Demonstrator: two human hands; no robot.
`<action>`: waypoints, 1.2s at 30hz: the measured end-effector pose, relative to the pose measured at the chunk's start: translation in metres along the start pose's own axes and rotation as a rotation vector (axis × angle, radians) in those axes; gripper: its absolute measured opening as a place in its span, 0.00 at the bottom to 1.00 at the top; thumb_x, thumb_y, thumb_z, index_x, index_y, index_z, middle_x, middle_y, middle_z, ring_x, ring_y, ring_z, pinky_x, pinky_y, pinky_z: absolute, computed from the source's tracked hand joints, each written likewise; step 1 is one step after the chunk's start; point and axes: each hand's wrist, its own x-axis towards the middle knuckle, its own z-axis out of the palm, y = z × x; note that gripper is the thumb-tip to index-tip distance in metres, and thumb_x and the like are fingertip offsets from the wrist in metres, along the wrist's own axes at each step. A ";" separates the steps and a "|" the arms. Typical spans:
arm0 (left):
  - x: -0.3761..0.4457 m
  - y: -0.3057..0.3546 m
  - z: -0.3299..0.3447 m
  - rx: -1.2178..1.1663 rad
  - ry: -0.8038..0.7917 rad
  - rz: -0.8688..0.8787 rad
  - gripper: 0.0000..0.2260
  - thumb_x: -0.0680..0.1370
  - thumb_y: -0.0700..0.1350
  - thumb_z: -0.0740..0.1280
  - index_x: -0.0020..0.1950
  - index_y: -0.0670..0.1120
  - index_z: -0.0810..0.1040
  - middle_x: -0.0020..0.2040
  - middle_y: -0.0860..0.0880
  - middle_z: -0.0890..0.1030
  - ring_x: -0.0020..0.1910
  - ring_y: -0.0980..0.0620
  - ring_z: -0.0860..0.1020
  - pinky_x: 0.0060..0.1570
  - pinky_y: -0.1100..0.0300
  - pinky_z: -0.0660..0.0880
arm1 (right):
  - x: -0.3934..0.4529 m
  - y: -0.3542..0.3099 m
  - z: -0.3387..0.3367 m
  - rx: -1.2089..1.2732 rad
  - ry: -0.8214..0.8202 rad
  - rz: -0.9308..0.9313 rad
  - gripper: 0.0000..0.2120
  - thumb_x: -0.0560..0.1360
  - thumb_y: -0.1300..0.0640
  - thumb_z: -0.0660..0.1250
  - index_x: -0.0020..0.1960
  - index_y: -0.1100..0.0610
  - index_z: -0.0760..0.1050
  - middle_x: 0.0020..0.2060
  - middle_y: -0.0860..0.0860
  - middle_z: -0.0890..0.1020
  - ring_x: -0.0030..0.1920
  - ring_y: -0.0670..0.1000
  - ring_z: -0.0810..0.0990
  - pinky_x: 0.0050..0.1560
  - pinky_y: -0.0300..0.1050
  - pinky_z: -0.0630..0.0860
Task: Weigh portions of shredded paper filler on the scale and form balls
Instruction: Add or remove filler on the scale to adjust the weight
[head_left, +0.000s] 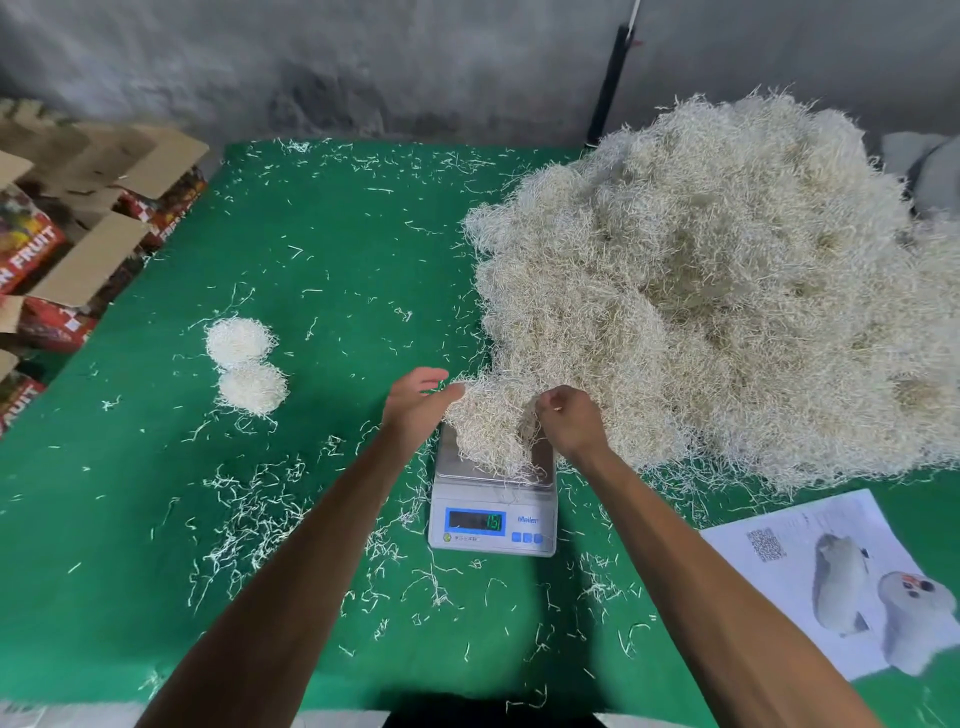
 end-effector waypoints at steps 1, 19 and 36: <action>-0.001 0.000 -0.001 0.005 0.000 0.003 0.20 0.74 0.54 0.75 0.63 0.50 0.80 0.61 0.51 0.81 0.59 0.53 0.79 0.63 0.56 0.74 | -0.001 -0.001 0.000 0.006 -0.002 0.004 0.13 0.85 0.54 0.62 0.42 0.47 0.74 0.40 0.48 0.83 0.42 0.52 0.84 0.39 0.42 0.78; -0.002 0.001 0.000 -0.020 0.062 -0.002 0.11 0.75 0.53 0.75 0.54 0.51 0.81 0.49 0.56 0.83 0.48 0.60 0.81 0.43 0.68 0.73 | 0.001 -0.009 -0.006 0.000 0.004 0.016 0.09 0.85 0.54 0.62 0.55 0.57 0.78 0.46 0.48 0.80 0.43 0.45 0.79 0.40 0.38 0.71; -0.001 0.012 0.012 -0.057 -0.085 -0.269 0.47 0.67 0.70 0.73 0.79 0.62 0.53 0.80 0.49 0.53 0.69 0.41 0.70 0.44 0.45 0.84 | 0.003 -0.011 0.008 0.082 -0.150 0.058 0.27 0.84 0.64 0.62 0.81 0.54 0.61 0.76 0.61 0.70 0.42 0.49 0.82 0.34 0.40 0.81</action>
